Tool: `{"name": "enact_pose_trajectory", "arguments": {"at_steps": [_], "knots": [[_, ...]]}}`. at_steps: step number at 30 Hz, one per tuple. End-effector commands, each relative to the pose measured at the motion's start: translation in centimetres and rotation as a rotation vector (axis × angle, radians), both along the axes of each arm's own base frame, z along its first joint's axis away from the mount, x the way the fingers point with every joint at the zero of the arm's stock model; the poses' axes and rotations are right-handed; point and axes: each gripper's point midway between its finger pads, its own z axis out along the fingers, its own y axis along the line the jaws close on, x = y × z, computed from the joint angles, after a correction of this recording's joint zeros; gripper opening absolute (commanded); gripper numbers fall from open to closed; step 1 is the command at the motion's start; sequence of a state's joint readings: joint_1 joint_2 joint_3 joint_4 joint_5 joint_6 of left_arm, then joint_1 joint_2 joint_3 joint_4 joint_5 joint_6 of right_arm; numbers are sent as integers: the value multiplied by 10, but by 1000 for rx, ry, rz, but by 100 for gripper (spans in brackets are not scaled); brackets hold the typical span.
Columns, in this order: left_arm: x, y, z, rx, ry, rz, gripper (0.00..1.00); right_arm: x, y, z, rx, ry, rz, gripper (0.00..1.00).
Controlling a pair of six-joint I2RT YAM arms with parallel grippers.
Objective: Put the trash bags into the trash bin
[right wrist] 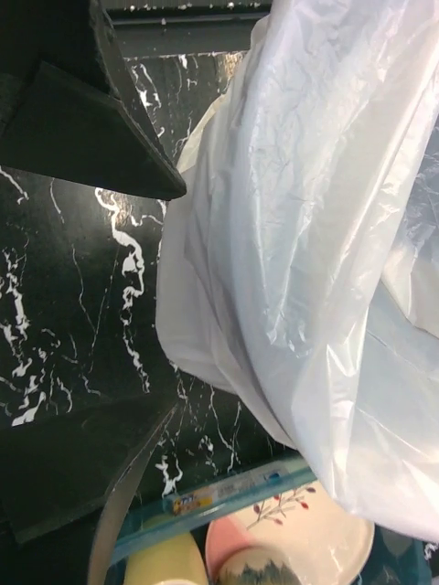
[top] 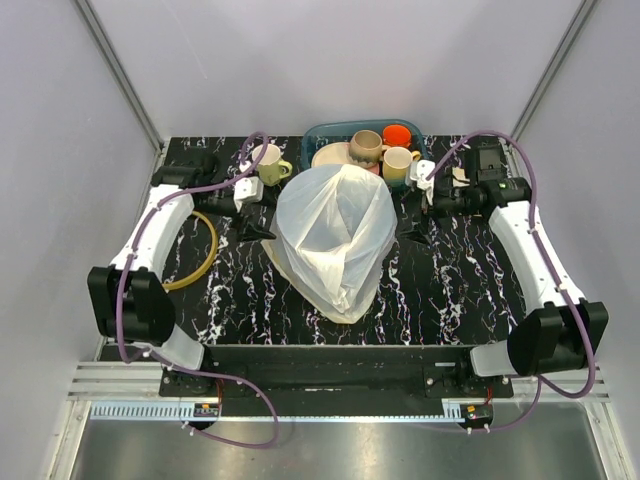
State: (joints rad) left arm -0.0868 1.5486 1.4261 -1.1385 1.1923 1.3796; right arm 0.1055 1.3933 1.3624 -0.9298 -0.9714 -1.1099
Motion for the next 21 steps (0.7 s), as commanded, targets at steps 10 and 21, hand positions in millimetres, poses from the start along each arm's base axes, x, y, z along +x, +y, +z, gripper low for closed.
{"name": "enact_pose_trajectory", "arguments": {"at_steps": [10, 21], "knots": [[-16, -19, -30, -1, 8, -58, 14, 5, 25, -23, 40, 62, 18, 73], [-30, -10, -68, 51, 28, -15, 0, 3, 21, -46, 3, 65, 21, 0]]}}
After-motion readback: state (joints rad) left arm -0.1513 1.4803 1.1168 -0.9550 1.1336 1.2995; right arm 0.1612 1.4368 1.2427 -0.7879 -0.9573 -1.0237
